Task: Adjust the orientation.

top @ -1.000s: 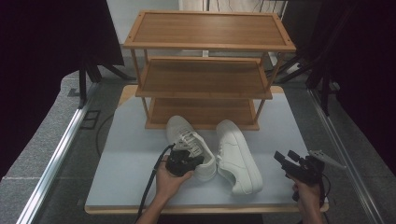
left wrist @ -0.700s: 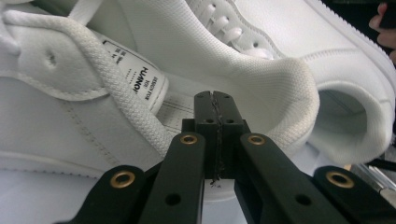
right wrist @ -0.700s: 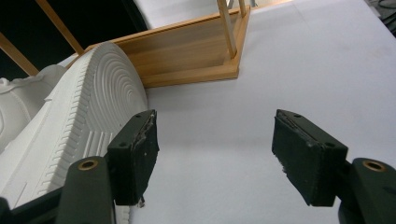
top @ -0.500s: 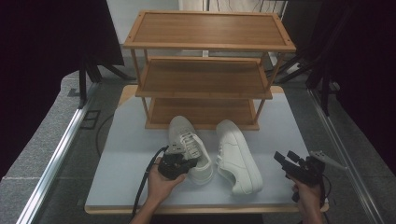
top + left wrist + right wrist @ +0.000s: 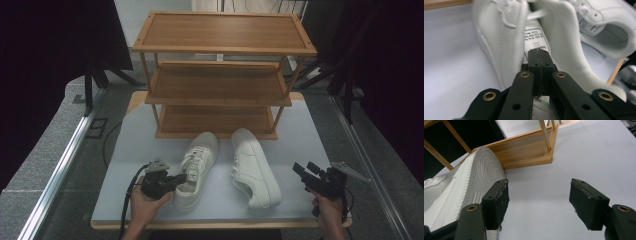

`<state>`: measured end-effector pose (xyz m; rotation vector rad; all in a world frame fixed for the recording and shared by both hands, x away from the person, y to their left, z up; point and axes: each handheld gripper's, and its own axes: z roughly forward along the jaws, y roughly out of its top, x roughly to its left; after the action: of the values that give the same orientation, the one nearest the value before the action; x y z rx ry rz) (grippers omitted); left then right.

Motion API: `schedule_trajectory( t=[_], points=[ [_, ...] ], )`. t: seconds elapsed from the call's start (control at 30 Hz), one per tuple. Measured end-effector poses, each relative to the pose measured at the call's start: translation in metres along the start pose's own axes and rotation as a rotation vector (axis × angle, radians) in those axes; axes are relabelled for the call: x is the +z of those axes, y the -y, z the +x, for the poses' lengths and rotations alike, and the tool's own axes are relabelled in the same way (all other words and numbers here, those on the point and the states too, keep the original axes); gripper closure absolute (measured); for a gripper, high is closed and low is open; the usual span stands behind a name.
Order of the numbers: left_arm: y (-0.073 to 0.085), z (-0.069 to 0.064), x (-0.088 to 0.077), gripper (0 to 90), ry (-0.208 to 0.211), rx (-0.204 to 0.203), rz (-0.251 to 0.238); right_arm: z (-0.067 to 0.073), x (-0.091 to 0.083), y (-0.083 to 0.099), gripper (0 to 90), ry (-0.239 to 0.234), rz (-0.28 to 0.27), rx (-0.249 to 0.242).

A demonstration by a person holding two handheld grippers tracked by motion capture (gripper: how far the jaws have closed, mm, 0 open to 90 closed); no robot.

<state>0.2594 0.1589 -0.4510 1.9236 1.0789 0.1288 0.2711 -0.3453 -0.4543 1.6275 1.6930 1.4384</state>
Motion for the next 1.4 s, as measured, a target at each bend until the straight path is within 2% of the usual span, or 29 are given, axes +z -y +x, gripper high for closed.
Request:
schedule_trajectory(
  t=[0.13,0.17,0.27,0.3,0.37,0.43,0.53,0.6,0.77,0.8,0.83,0.87,0.9,0.93,0.97,1.1,1.13,1.17,1.27,1.3,1.33,1.37,1.4],
  points=[
    [0.001,0.0,-0.005,88.9,0.017,0.017,-0.043,0.003,0.002,0.001,31.9,-0.002,0.007,-0.012],
    [-0.001,-0.001,-0.006,85.9,0.018,0.021,-0.059,0.003,0.003,0.001,32.0,-0.004,0.008,-0.011],
    [-0.01,-0.004,-0.011,78.7,0.054,0.021,-0.118,0.005,0.004,0.001,31.9,-0.009,0.01,-0.015],
    [-0.01,-0.004,-0.011,75.9,0.054,0.021,-0.118,0.005,0.004,0.001,31.9,-0.009,0.01,-0.015],
    [-0.018,-0.005,-0.016,70.3,0.078,0.014,-0.171,0.008,0.005,-0.001,32.0,-0.01,0.002,-0.023],
    [-0.019,-0.004,-0.019,64.1,0.068,0.01,-0.208,0.012,0.005,-0.002,32.5,-0.011,-0.008,-0.045],
    [-0.017,-0.001,-0.026,54.6,0.002,-0.011,-0.32,0.023,0.006,-0.006,36.1,-0.025,-0.017,-0.104],
    [-0.015,0.003,-0.03,49.1,-0.025,-0.024,-0.344,0.032,0.007,-0.008,40.3,-0.036,-0.019,-0.127],
    [-0.007,0.006,-0.035,44.0,-0.036,-0.036,-0.328,0.059,0.0,-0.011,49.1,-0.073,-0.03,-0.211],
    [-0.007,0.006,-0.035,44.0,-0.036,-0.036,-0.328,0.059,0.0,-0.011,49.1,-0.073,-0.03,-0.211],
    [-0.006,0.007,-0.036,44.0,-0.026,-0.045,-0.327,0.07,-0.006,-0.013,53.0,-0.103,-0.04,-0.238],
    [-0.006,0.007,-0.036,43.9,-0.026,-0.045,-0.327,0.07,-0.006,-0.013,53.0,-0.103,-0.04,-0.238],
    [-0.007,0.007,-0.036,43.5,-0.027,-0.048,-0.331,0.08,-0.009,-0.014,56.0,-0.13,-0.038,-0.269],
    [-0.007,0.007,-0.036,43.3,-0.027,-0.048,-0.331,0.08,-0.009,-0.014,56.0,-0.13,-0.038,-0.269],
    [-0.009,0.007,-0.035,43.0,-0.028,-0.045,-0.331,0.088,-0.01,-0.014,60.0,-0.152,-0.02,-0.307],
    [-0.008,0.009,-0.03,43.2,-0.031,-0.059,-0.332,0.102,-0.01,-0.011,71.3,-0.182,0.024,-0.369],
    [-0.008,0.009,-0.03,43.2,-0.031,-0.059,-0.332,0.102,-0.01,-0.011,71.3,-0.182,0.024,-0.369],
    [-0.007,0.011,-0.027,43.2,-0.023,-0.074,-0.323,0.111,-0.007,-0.008,76.6,-0.196,0.052,-0.399],
    [-0.006,0.011,-0.026,43.2,-0.018,-0.083,-0.318,0.119,-0.003,-0.004,80.1,-0.213,0.074,-0.428],
    [-0.005,0.01,-0.027,43.2,-0.018,-0.086,-0.315,0.127,0.001,0.001,82.2,-0.234,0.103,-0.455],
    [-0.005,0.01,-0.027,43.2,-0.018,-0.086,-0.315,0.127,0.001,0.001,82.2,-0.234,0.103,-0.455],
    [-0.004,0.008,-0.028,43.2,-0.024,-0.087,-0.321,0.134,0.005,0.006,83.1,-0.247,0.131,-0.487],
    [-0.004,0.008,-0.03,43.3,-0.024,-0.09,-0.329,0.137,0.007,0.008,83.1,-0.253,0.145,-0.5]
  ],
)
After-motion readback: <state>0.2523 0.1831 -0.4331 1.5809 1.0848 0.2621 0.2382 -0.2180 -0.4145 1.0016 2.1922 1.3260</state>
